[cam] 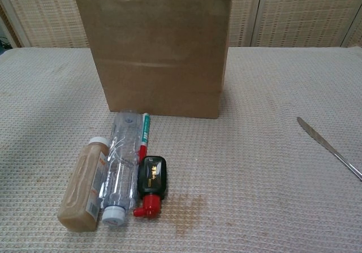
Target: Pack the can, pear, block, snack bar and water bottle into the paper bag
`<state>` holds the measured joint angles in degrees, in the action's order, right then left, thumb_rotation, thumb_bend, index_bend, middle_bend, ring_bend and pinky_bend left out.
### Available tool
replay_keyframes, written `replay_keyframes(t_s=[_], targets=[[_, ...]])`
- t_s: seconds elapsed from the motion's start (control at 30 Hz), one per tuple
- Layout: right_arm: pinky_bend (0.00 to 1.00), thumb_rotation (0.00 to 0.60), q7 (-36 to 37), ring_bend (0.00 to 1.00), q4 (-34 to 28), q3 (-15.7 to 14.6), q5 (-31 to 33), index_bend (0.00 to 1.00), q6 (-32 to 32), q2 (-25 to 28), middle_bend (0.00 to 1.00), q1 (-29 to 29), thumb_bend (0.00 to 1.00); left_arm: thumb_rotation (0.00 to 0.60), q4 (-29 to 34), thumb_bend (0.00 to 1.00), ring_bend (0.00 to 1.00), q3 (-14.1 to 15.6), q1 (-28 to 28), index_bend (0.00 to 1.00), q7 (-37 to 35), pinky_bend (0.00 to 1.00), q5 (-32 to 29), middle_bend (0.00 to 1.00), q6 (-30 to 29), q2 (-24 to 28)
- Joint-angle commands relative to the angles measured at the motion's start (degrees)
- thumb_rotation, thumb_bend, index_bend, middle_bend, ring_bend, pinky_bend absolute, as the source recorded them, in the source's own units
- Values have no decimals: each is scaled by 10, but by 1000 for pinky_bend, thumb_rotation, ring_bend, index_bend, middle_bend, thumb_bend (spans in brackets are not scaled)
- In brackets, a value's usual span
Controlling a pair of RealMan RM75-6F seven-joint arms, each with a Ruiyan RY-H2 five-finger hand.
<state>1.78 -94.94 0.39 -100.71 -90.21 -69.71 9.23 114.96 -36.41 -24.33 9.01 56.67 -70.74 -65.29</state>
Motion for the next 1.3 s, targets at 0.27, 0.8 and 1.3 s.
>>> replay_keyframes(t_s=[0.27, 0.8, 1.3], targets=[[227, 600, 16, 59, 5, 3, 23, 0, 24, 0, 128, 6, 37, 600, -4, 673, 723, 28, -166, 732, 131, 819, -25, 713, 104, 13], [227, 600, 33, 59, -3, 1, 39, 0, 48, 5, 127, 12, 37, 600, -139, 622, 652, 88, -333, 657, 248, 766, -133, 635, 127, -99], [221, 600, 43, 44, -9, 3, 58, 0, 67, 12, 126, 16, 36, 600, -162, 372, 48, 87, -352, 14, 202, 263, -139, 19, 77, -125]])
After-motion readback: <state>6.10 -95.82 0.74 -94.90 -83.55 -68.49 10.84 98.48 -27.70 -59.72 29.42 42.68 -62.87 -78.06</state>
